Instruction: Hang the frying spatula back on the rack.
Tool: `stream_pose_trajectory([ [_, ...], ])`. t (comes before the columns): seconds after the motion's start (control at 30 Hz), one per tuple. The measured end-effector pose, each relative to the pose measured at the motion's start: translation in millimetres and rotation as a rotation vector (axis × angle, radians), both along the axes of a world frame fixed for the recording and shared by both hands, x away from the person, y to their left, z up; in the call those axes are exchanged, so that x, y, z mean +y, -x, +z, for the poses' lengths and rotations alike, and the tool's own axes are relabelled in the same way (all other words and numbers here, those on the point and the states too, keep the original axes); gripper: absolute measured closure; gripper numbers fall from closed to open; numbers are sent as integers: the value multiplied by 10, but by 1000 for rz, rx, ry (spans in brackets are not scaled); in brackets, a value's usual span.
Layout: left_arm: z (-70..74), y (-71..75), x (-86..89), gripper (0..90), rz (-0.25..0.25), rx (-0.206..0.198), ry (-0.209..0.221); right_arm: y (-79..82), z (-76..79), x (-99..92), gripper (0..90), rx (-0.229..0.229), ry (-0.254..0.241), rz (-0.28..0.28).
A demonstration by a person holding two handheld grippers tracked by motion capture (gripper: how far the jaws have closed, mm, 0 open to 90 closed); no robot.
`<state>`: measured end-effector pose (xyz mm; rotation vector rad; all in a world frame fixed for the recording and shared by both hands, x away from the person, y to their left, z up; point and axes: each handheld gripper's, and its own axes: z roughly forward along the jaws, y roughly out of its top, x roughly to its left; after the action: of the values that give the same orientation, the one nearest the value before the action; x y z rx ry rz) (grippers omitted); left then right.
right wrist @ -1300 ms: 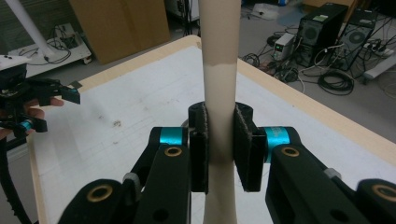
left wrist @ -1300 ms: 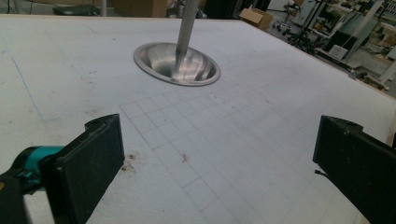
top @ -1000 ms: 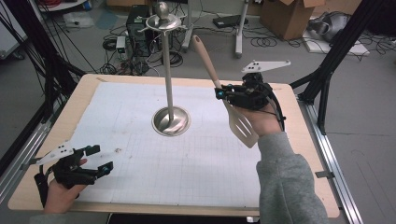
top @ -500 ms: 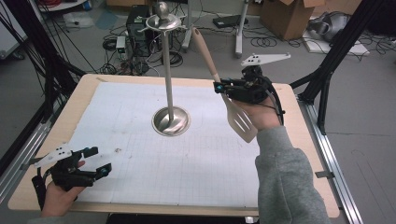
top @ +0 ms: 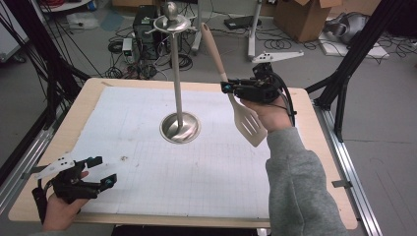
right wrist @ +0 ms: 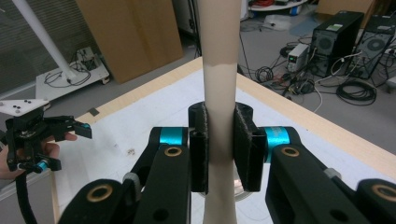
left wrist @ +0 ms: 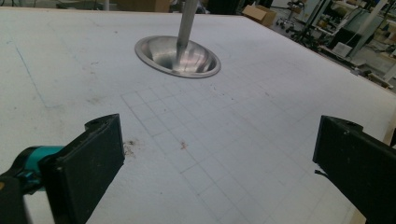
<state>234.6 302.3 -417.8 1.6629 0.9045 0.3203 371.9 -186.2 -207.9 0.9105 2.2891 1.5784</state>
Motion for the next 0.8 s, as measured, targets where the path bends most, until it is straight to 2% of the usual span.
stream_pose_trajectory([
  [0.8, -7, 35, 32, 24, 12, 2, 1, -73, -20, 94, 778, 26, 21, 17],
])
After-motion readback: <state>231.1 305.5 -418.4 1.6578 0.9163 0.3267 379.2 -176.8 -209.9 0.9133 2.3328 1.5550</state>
